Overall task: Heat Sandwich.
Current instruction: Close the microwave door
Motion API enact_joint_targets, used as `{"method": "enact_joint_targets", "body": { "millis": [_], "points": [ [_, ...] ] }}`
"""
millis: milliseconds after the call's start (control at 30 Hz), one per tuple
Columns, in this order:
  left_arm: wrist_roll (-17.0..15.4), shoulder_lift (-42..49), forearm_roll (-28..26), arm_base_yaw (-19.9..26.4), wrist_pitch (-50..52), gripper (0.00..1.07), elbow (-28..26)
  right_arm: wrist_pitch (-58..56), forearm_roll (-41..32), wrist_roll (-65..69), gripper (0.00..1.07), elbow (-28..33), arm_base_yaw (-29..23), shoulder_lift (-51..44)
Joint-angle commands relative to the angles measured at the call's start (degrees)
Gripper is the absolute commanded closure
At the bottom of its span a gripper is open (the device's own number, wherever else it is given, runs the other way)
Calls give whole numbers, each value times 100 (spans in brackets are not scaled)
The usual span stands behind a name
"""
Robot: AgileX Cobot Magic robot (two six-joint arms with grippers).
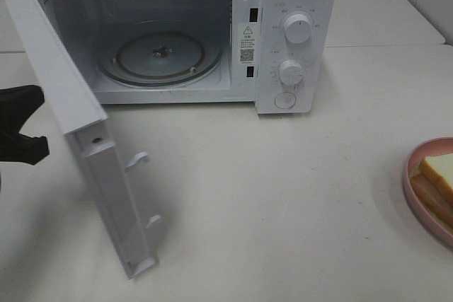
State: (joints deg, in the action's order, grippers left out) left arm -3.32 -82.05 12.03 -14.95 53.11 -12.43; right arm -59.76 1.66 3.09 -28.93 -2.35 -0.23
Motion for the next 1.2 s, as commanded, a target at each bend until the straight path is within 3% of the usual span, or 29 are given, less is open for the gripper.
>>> {"method": "enact_joint_targets", "body": {
  "millis": [33,67,200,500,633,767,833,933,1200],
  "points": [
    [223,-275,-401,-481,378,107,-109,17,29,-46,31,11,34,-149],
    [223,-275,-401,-481,378,107,-109,17,29,-46,31,11,34,-149],
    [516,-888,-1312,-1261,367,107,-584,17,29,-46,31,11,34,-149],
    [527,-1558,-1925,-1828,355,107,-1255,17,29,-46,31,11,34,-149],
    [756,-1856,-2137,-2063,286,107,-1639,17,29,-46,31,11,34,-149],
    [1232,-2229,-2687,-2343,-206,107,-2429,17,29,-46,31,11,34,-149],
    [1318,-2280,-2785,-2389,-235,107,-2532,17,29,-46,31,11,34,-149],
    [1713,-2515,-3105,-2504,-424,107,-3025,17,29,-46,31,11,34,-149],
    [2103,-2893,-3592,-2515,-722,107,-3713,17,29,-46,32,11,34,-149]
  ]
}}
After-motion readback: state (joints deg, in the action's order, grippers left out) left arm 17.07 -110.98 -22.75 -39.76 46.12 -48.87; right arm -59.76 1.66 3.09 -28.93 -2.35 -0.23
